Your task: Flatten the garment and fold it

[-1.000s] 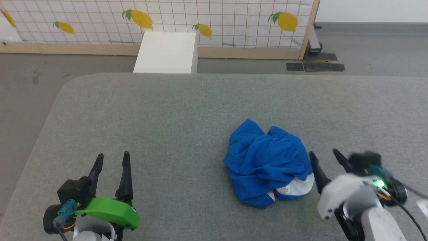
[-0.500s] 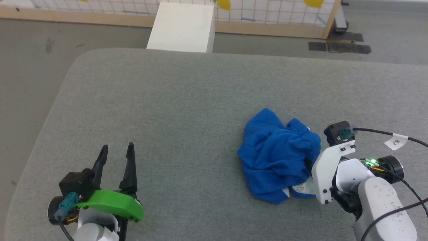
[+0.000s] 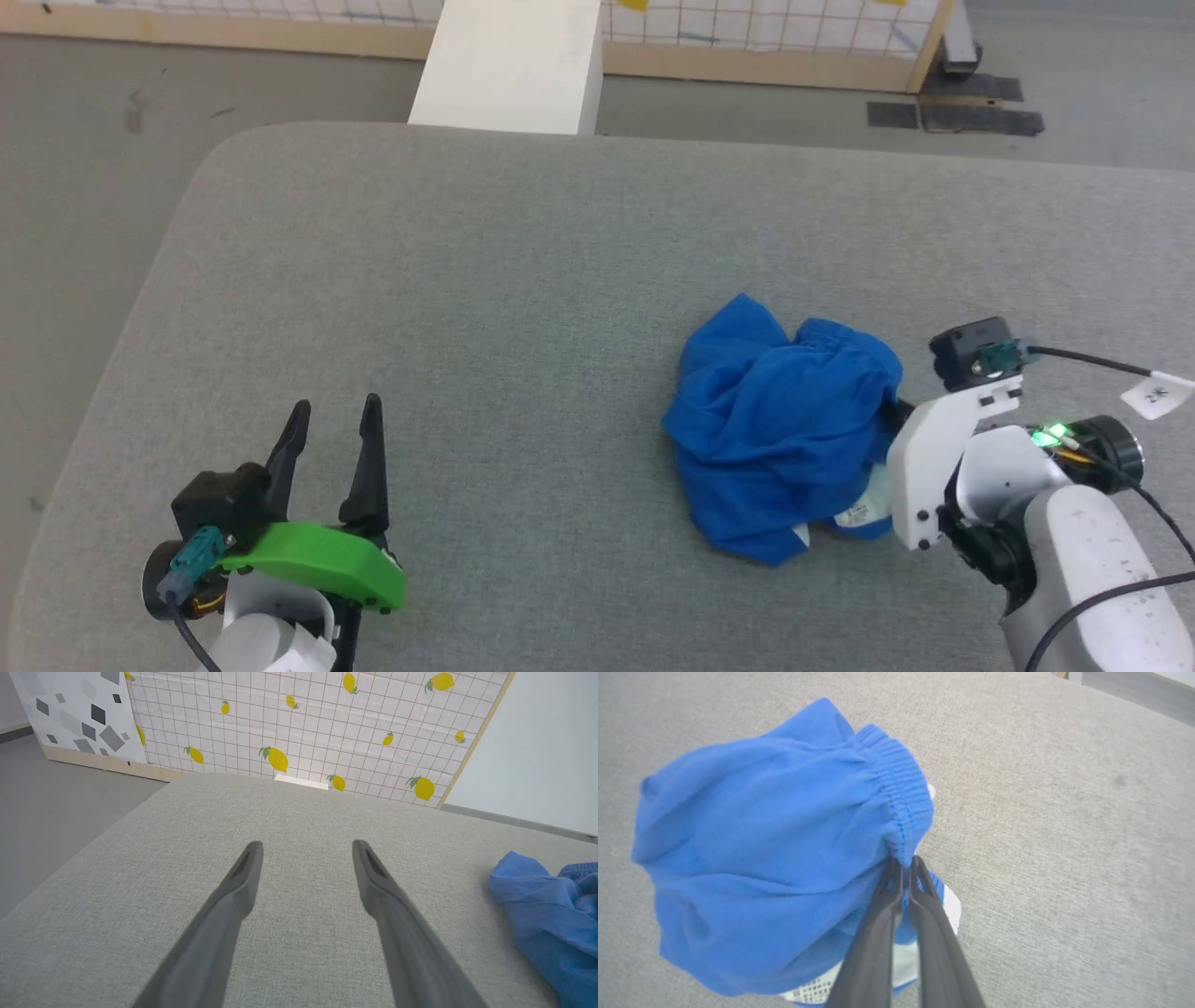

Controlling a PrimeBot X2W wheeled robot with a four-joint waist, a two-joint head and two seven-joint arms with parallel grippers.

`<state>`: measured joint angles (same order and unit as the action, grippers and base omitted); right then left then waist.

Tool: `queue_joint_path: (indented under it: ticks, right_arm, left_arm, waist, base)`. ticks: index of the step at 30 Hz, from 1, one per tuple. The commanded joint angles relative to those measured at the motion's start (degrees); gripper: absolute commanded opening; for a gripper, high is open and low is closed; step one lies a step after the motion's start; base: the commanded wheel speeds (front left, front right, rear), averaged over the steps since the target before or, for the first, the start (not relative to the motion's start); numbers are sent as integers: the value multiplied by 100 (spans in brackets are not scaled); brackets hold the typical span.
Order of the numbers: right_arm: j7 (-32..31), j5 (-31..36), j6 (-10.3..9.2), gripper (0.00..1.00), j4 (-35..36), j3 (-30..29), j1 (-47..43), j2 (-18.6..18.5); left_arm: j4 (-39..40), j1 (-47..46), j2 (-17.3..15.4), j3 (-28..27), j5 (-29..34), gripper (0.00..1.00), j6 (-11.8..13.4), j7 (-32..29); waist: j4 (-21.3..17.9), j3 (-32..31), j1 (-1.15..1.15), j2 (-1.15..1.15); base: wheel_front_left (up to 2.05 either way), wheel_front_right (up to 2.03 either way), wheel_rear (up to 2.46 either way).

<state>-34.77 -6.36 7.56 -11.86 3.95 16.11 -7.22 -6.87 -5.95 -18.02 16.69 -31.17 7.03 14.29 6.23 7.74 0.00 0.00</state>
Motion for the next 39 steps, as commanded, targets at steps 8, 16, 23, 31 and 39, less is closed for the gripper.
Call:
queue_joint_path:
  ticks: [8,16,23,31,39]
  right_arm:
    - [322,-38,-8,0,673,-752,-147,-38]
    - [-18,153,-8,0,1301,-2065,-1384,273]
    - [-153,-46,-8,0,955,-2617,-2114,428]
    - [971,-849,-8,100,884,-2523,-1668,433]
    - [1843,-1060,-8,100,1216,-2786,-1399,434]
  left_arm:
    - [-31,-26,25,39,-61,100,-76,37]
    - [-55,-8,77,155,-84,100,-116,18]
    - [-114,-31,88,224,-141,100,-166,-55]
    - [-152,-32,65,248,-187,100,-161,-112]
    - [-107,-363,274,526,-296,100,-337,-410]
  waist:
    - [-374,-275,0,0]
    - [-526,-330,0,0]
    - [-575,-301,0,0]
    - [-633,-354,0,0]
    - [-613,-397,0,0]
  base:
    - [0,0,0]
    - [0,0,0]
    - [0,0,0]
    - [0,0,0]
    - [0,0,0]
